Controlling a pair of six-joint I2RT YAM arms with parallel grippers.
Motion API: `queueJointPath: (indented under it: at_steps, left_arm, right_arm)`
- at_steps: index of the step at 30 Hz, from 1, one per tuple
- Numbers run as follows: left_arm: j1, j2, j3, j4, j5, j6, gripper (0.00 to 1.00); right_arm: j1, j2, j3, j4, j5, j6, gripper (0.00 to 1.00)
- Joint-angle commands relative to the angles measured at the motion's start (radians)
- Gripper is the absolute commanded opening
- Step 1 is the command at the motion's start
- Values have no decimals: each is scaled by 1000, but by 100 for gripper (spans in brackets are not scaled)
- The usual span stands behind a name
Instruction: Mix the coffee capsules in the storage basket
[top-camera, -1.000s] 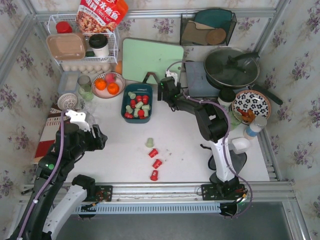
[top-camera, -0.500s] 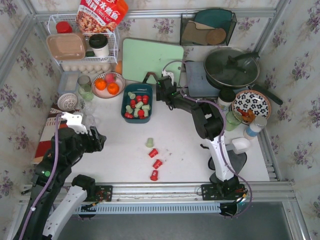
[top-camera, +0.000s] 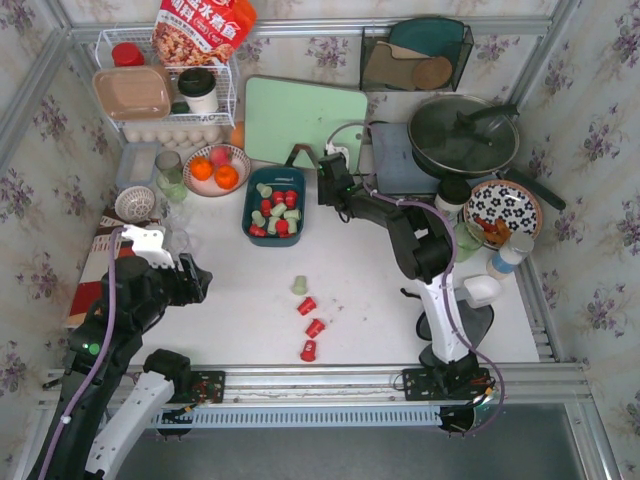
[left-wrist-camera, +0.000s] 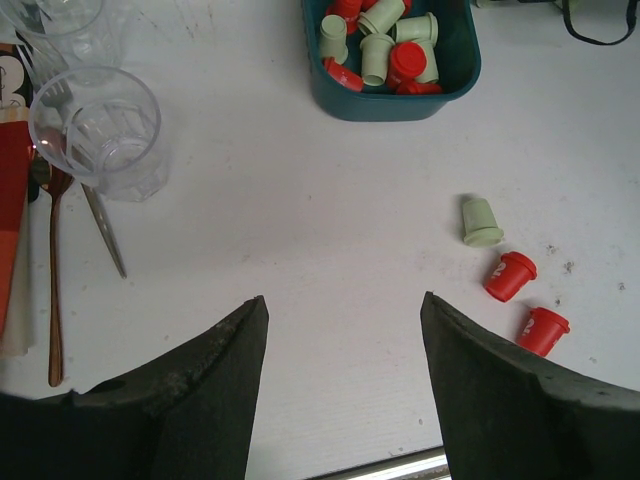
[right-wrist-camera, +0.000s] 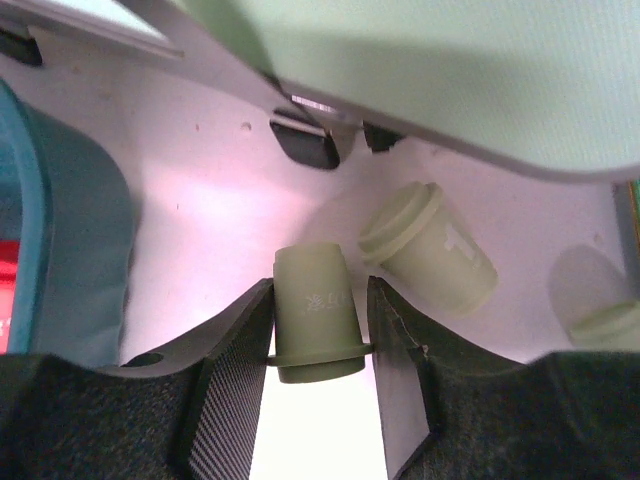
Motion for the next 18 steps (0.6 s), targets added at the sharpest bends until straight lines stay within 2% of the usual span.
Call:
queueJointPath:
  at_steps: [1, 12, 18]
  left_arm:
    - [0, -1, 2, 6, -3, 1, 66]
    - [0, -4, 1, 7, -7, 2, 66]
    - [0, 0, -1, 6, -14, 4, 66]
  right_arm:
    - [2, -67, -51, -3, -9, 19, 46]
    - [19, -283, -146, 19, -100, 23, 44]
    - [173, -302, -114, 118, -190, -29, 45]
